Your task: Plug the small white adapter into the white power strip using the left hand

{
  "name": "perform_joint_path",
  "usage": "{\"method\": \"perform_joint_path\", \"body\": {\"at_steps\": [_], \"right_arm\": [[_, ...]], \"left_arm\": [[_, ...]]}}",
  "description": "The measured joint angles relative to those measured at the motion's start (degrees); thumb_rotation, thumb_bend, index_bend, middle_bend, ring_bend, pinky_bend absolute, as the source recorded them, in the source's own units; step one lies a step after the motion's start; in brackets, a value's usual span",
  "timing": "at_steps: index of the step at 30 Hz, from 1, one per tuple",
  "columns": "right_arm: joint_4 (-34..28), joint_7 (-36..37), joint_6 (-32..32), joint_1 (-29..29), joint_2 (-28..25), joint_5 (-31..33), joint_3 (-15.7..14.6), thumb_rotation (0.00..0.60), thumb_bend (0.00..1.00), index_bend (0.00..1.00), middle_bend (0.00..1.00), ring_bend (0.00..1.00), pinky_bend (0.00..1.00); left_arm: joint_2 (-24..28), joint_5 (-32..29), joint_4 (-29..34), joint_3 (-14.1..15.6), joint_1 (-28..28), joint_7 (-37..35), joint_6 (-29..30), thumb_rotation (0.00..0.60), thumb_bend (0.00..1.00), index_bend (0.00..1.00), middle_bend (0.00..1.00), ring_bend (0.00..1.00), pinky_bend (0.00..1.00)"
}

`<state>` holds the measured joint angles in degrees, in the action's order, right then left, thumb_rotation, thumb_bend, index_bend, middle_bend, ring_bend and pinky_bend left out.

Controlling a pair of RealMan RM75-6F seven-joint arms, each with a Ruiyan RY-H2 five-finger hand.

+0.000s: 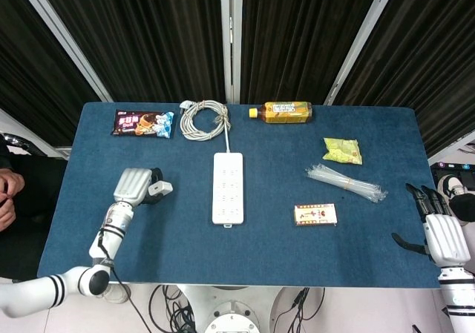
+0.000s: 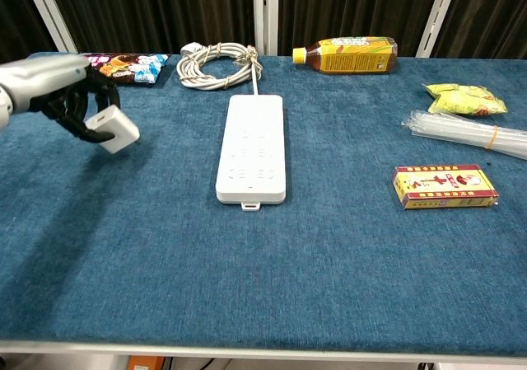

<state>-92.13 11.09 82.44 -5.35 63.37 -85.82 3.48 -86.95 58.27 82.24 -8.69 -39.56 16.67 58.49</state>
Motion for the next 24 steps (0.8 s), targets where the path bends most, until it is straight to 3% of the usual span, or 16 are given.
{"method": "perform_joint_path", "body": {"at_steps": [5,10,17,24], "right_arm": [[-0.3,-0.4,0.5,0.3,0.1,-0.2,-0.1,0.600,0.08,0.00,0.13,0.00,0.00],[-0.9,-0.9,0.9,0.7,-0.2,0.2,-0.1,0.600,0.08,0.00,0.13,0.00,0.00],[-1.2,-1.1,1.0,0.9,-0.5,0.6,0.0,0.600,0.08,0.00,0.13,0.00,0.00],[-0.9,-0.6,0.7,1.0,-0.6,1.0,0.1,0.600,0.08,0.00,0.13,0.00,0.00]], "left_arm": [[3.7,5.4,1.6,-1.7,-5.1,0.2,-4.9,0.600,0.53,0.67,0.75,0.64,0.65],[4.2,6.1,1.4,-4.1,-11.9,2.4,-11.4,0.600,0.53,0.68,0.77,0.66,0.68],[0.1,0.8,-4.0,-7.1,-21.6,6.5,-18.9,0.600,0.53,0.69,0.79,0.67,0.68],[-4.1,-6.6,-9.8,-6.7,-26.8,12.4,-21.1,0.600,0.53,0.69,0.80,0.67,0.65]]}}
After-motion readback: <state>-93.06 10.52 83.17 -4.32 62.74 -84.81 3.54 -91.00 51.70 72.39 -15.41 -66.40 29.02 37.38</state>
